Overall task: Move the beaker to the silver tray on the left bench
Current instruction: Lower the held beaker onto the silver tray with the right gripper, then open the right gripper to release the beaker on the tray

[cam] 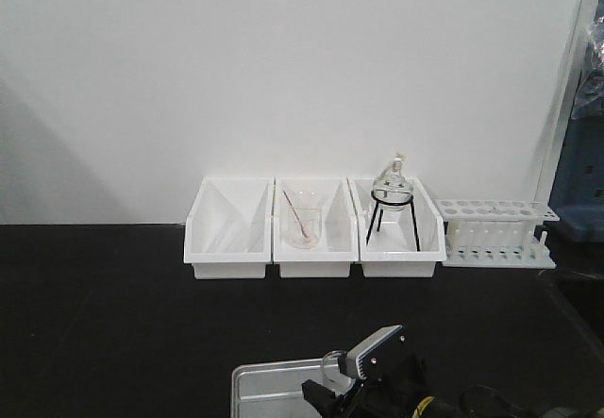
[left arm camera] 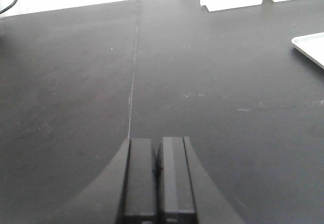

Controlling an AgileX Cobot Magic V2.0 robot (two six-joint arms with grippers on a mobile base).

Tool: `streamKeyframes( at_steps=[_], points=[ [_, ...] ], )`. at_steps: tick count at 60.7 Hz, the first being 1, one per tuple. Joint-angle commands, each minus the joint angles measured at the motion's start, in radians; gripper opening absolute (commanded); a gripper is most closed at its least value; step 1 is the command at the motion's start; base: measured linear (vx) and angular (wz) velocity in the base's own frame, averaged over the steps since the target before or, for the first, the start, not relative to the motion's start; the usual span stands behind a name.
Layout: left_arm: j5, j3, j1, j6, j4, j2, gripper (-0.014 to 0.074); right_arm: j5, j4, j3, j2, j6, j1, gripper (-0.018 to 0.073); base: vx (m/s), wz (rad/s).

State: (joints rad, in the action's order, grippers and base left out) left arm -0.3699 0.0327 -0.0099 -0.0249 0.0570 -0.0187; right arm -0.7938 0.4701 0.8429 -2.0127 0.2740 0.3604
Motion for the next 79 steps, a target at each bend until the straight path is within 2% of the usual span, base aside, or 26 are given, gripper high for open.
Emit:
streamKeyframes(
  at_steps=[1,26,38,49,68,74,79],
  points=[
    [0.076,0.02,-0.006,0.002,-0.003,-0.007,0.0001,-0.105,-0.017,0.036,0.027,-0.015,-0.005,-0.0011,0.0,0.0],
    [0.076,0.02,-0.006,0.002,-0.003,-0.007,0.0001,-0.095,-0.165,0.039,-0.075,-0.046,-0.005,-0.0005,0.0,0.0],
    [0.076,0.02,-0.006,0.002,-0.003,-0.007,0.0001,-0.082,-0.168,0.039,-0.085,-0.046,-0.005,0.005,0.0,0.0],
    [0.076,0.02,-0.006,0.002,-0.003,-0.007,0.0001,-0.082,-0.163,0.039,-0.085,-0.039,-0.004,0.0195,0.0,0.0],
    [0.076,0.02,-0.006,0.002,-0.003,-0.007,0.0001,-0.085,-0.169,0.039,-0.085,-0.036,-0.004,0.0585,0.0,0.0],
    [0.076,0.02,-0.006,0.002,-0.003,-0.007,0.0001,-0.075,-0.168,0.039,-0.068,-0.034,-0.004,0.0659,0.0,0.0],
    [0.076,0.02,-0.006,0.002,-0.003,-0.007,0.0001,-0.07,-0.168,0.039,-0.037,-0.034,-0.004,0.0682,0.0,0.0]
  ],
)
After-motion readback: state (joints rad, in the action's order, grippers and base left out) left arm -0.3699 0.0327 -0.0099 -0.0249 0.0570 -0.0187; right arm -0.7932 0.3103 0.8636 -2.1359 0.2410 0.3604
